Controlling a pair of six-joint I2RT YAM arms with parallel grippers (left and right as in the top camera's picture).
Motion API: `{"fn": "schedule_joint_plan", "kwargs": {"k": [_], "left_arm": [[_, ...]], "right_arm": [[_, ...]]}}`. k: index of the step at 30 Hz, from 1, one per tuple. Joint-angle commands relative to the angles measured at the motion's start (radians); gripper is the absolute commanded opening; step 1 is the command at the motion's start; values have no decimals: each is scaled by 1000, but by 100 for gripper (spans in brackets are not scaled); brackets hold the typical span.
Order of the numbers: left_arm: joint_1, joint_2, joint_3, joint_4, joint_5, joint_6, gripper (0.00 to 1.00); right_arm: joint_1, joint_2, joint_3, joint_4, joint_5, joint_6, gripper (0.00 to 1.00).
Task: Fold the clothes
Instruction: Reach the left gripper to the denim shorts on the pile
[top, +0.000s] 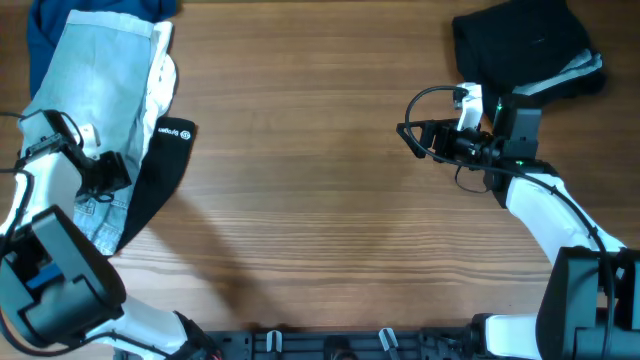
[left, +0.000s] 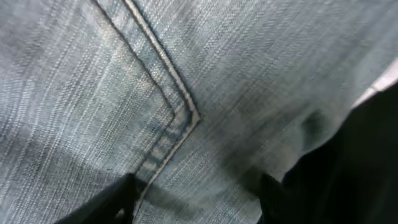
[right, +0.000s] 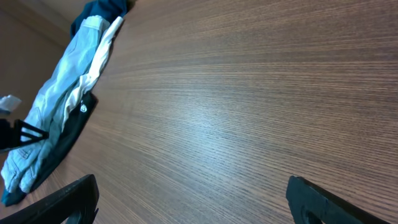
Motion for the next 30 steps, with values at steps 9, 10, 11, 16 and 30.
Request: {"fn": "schedule_joint_plan", "kwargs": {"k": [9,10,11,16,30], "left_arm": [[0,28,19,-10,-66,-6,4],[-3,13,30,-13,-66,-25,4],[-13,-11,48,-21,-66,-24,4],[-29,-40,58,-69,-67,-9,51],[-11,60,56,-38,-50,-10,21]], "right_arm": [[2,14,20,7,26,3,96],[2,14,20,10,26,3,96],[2,14,20,10,26,4,95],[2,14,20,10,37,3,95],[2,14,20,11,82,3,96]]}}
